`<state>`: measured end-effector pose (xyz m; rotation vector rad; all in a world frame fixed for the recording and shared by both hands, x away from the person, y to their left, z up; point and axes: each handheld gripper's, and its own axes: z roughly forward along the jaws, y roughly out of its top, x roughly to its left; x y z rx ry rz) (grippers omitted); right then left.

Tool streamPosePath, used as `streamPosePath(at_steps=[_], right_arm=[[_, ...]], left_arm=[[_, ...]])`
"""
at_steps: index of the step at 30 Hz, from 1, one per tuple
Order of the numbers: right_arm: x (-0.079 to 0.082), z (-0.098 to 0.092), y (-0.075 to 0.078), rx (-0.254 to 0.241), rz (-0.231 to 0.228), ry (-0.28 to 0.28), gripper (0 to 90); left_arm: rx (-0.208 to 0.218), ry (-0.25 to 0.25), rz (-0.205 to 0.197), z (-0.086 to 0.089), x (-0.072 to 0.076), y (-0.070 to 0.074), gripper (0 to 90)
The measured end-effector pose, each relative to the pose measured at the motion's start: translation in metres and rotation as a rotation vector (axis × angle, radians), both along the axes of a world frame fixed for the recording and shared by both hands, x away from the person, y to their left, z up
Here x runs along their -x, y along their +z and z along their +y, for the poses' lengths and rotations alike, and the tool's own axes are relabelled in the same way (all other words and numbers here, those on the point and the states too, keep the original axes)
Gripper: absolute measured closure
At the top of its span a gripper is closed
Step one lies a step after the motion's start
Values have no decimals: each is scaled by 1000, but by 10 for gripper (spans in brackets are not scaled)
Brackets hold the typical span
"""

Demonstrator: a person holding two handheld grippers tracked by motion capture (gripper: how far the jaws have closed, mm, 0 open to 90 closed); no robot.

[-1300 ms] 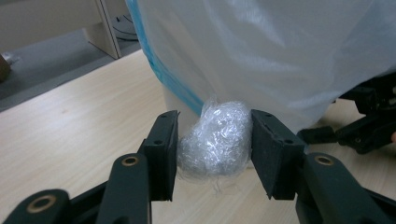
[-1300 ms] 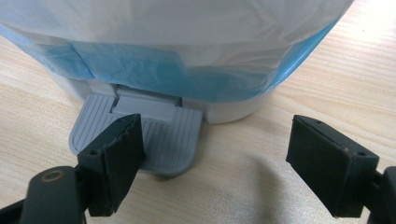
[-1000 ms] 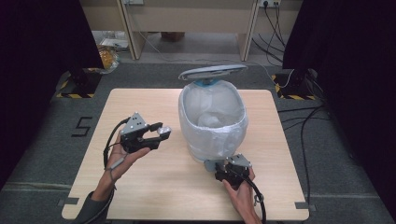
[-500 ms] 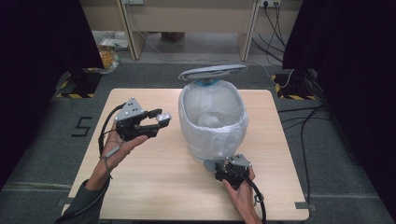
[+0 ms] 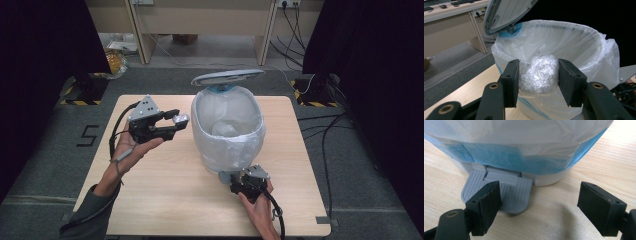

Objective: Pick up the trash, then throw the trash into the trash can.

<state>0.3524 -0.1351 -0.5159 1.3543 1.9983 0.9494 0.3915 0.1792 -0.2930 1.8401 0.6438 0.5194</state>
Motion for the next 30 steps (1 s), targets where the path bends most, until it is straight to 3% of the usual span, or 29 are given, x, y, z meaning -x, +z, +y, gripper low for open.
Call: streamPosePath(at_steps=[30], right_arm=[[0,-1,0,2,-2,6,189]], left_arm=[[14,-66,-9,-44,-16,16,534]])
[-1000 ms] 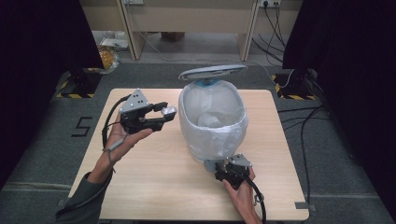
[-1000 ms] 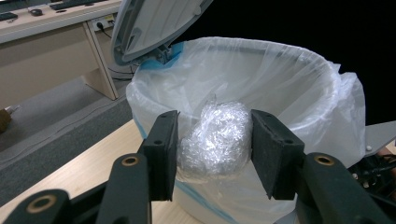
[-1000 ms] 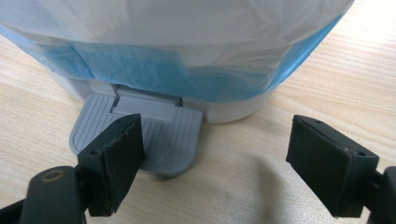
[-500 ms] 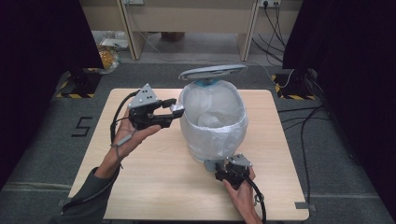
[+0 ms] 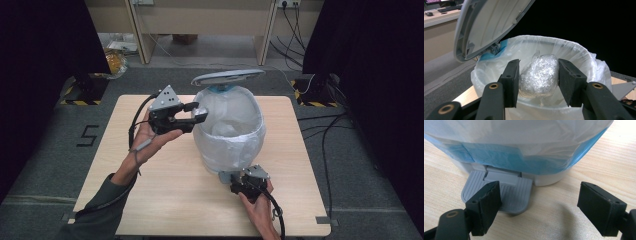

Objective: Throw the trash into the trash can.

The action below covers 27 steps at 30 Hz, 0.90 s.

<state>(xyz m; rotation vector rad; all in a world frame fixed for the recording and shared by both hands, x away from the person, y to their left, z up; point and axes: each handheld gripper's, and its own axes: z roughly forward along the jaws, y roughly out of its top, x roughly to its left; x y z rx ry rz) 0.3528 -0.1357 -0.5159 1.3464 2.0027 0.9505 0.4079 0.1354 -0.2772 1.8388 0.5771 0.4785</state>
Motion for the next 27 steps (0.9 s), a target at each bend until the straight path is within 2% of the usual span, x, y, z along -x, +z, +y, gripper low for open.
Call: streamPosePath(at_steps=[17,27], right_arm=[[0,0,0,1,1,-2,189],[0,0,0,4,-2,3,189]], left_arm=[[8,-19,16,-27,-15,-1,534],[1,-2,35,-37,-26,-4,533]])
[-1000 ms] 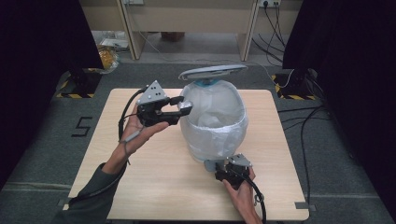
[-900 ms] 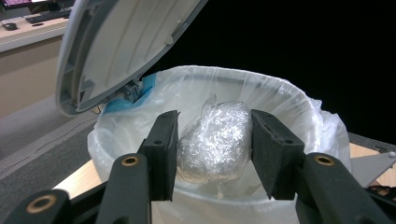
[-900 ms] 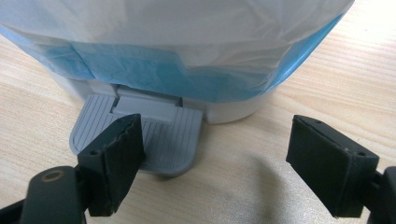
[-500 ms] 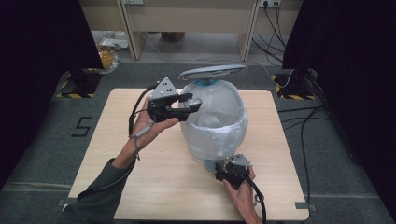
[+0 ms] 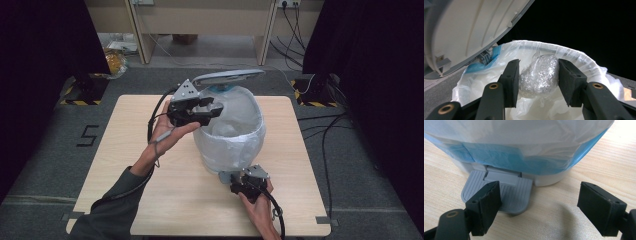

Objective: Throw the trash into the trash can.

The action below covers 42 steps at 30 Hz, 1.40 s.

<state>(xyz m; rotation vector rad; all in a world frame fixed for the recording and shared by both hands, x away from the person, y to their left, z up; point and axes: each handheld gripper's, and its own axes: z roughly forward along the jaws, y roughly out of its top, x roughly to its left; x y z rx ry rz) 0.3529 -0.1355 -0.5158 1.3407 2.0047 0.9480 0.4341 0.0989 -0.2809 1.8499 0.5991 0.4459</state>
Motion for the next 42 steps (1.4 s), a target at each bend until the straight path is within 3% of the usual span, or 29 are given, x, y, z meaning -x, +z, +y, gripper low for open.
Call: streamPosePath(at_steps=[10,13,20,28,33,38,42], right_arm=[[0,0,0,-4,2,1,188],[0,0,0,-4,2,2,189],[-1,-1,0,-5,4,4,189],[-1,-1,0,-6,5,4,189],[-1,-1,0,-7,5,3,188],[-1,-1,0,-8,5,3,189],[0,-1,0,-7,5,3,189]], left_arm=[[-14,3,7,-16,-7,-5,488],[-7,1,23,-15,-7,-5,421],[9,-12,32,-8,-2,-1,380],[19,-6,38,7,7,2,305],[3,1,44,21,14,3,248],[0,28,33,42,22,5,209],[7,34,47,55,28,0,168]])
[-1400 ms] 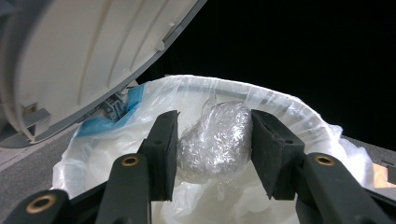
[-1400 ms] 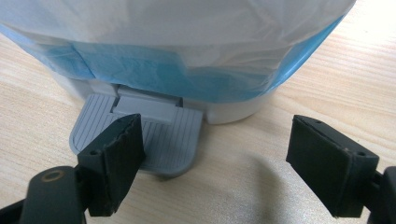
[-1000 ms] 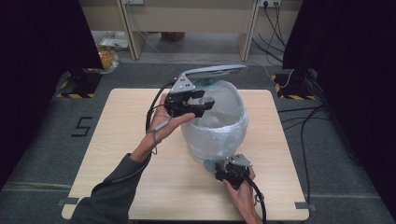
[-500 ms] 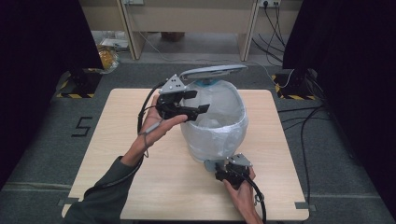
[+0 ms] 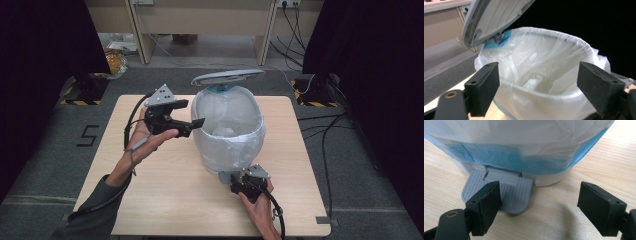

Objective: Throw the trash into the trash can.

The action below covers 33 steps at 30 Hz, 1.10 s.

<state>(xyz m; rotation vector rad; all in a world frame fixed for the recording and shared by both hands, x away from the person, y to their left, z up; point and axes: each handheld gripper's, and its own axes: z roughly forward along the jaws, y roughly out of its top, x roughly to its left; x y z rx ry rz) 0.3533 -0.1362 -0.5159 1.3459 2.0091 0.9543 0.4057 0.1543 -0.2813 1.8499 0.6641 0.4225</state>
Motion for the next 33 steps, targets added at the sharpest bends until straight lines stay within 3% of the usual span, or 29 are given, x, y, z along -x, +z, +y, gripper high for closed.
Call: streamPosePath(at_steps=[13,28,33], right_arm=[[-1,-1,0,-3,3,1,189],[-1,-1,0,-5,6,1,189],[-1,-1,0,-6,5,0,189]], left_arm=[[25,32,10,28,13,-26,149],[34,93,62,50,27,-85,149],[67,100,85,56,31,-104,149]])
